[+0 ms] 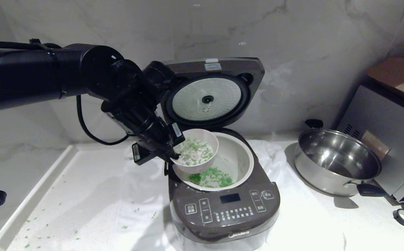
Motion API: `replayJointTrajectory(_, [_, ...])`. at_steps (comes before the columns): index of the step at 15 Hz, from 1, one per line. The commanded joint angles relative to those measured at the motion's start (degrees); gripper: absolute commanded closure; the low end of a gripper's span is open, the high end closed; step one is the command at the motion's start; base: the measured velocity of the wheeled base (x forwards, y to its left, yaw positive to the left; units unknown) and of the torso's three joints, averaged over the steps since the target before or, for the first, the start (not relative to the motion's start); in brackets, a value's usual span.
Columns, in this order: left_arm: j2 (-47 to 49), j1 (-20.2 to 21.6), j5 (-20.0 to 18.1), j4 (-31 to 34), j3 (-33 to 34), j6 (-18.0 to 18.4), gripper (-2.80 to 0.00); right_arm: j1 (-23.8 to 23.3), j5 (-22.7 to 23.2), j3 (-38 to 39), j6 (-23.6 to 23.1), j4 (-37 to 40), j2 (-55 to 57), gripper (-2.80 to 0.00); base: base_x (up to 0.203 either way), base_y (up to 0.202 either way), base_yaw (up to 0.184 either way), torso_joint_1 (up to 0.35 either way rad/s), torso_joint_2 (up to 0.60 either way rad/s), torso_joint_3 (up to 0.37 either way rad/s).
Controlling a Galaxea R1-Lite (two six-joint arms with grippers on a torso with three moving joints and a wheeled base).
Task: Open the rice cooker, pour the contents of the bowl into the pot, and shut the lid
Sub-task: Pour the water from the bowl into the rice cooker
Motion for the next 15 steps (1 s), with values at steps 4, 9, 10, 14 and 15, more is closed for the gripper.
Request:
replayJointTrajectory(4, [2.6, -2.7, 4.4, 0.0, -1.4, -1.3, 0.0, 0.0, 0.0, 0.0, 0.0, 0.0, 0.0, 0.0, 0.0, 0.0, 0.0, 0.0, 0.0, 0.0])
replayJointTrajectory(9, [2.6, -3.3, 6.1, -6.0, -0.3, -3.4, 0.0, 0.0, 0.0, 0.0, 0.0, 0.1, 0.0, 0.0, 0.0, 0.0, 0.0, 0.0, 0.0, 0.0])
replayJointTrajectory(10, [2.5, -3.3, 6.6, -7.4, -0.2, -3.8, 0.0, 0.0, 0.0, 0.0, 0.0, 0.0, 0.0, 0.0, 0.0, 0.0, 0.0, 0.0, 0.0, 0.0])
replayJointTrajectory(14, [4.3, -3.5, 8.3, -9.2, -0.3, -4.2, 0.0, 0.1, 0.0, 0.0, 0.0, 0.0, 0.0, 0.0, 0.0, 0.0, 0.0, 0.0, 0.0, 0.0])
replayJointTrajectory(15, [4.8, -3.8, 8.7, -9.2, -0.2, -4.2, 0.0, 0.0, 0.0, 0.0, 0.0, 0.0, 0.0, 0.0, 0.0, 0.0, 0.0, 0.0, 0.0, 0.0])
